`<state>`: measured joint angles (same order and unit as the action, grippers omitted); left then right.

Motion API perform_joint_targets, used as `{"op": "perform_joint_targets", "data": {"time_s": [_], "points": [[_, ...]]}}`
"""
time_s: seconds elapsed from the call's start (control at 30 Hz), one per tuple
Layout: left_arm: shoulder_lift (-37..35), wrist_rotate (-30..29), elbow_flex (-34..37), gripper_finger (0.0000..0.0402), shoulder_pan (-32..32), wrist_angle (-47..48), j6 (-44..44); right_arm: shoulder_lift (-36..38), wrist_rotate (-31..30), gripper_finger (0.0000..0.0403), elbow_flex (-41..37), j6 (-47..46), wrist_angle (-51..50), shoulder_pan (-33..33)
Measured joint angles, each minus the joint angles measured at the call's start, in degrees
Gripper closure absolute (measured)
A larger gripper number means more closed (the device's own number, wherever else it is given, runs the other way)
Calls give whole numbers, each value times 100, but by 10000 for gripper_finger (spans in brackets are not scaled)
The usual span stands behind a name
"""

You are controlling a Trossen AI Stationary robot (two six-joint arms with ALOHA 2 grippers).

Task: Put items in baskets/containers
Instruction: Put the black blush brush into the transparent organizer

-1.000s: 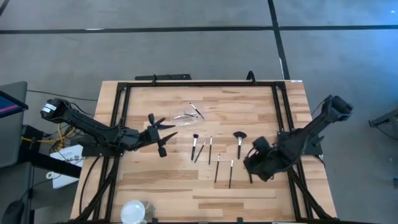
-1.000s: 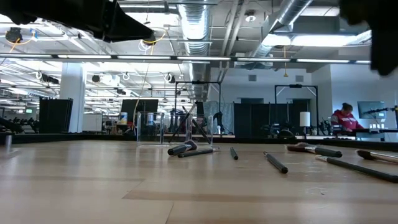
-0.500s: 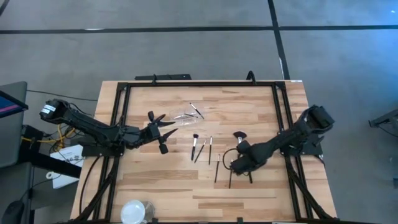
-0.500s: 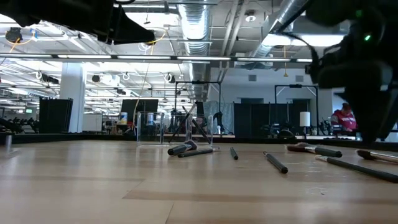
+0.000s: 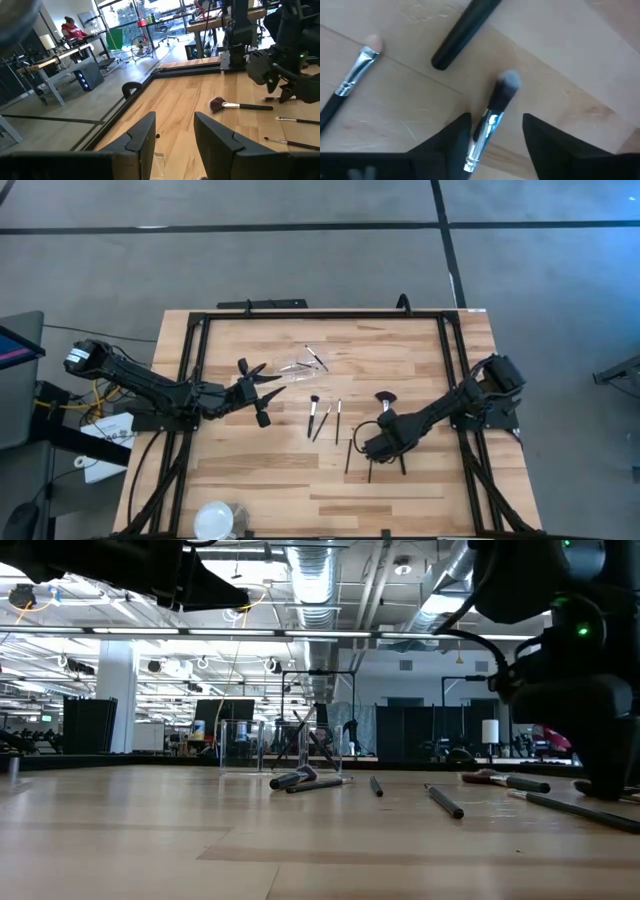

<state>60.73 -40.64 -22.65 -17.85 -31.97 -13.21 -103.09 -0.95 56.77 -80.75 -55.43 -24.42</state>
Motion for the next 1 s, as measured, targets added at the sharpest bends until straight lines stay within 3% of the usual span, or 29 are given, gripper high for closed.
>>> {"op": "perform_joint_targets", "data": {"time_s": [0.4,0.53,0.63,0.73,0.8,0.9,1.0], "points": [[0,148,0,270,0,0,0,-15,476,384,-16,1633,349,616],[-1,575,0,270,0,2,17,-56,589,388,198,2002,228,641],[-2,738,0,270,0,2,17,-62,317,378,739,2057,177,562],[0,769,0,270,0,1,17,-58,-137,381,1379,2365,-285,440],[-2,769,0,270,0,0,17,-57,-789,389,1880,2535,-544,348],[-1,769,0,270,0,-2,17,-39,-2312,395,2459,2673,-1111,351],[0,769,0,270,0,-2,17,-41,-3971,385,2787,3315,-935,478]]}}
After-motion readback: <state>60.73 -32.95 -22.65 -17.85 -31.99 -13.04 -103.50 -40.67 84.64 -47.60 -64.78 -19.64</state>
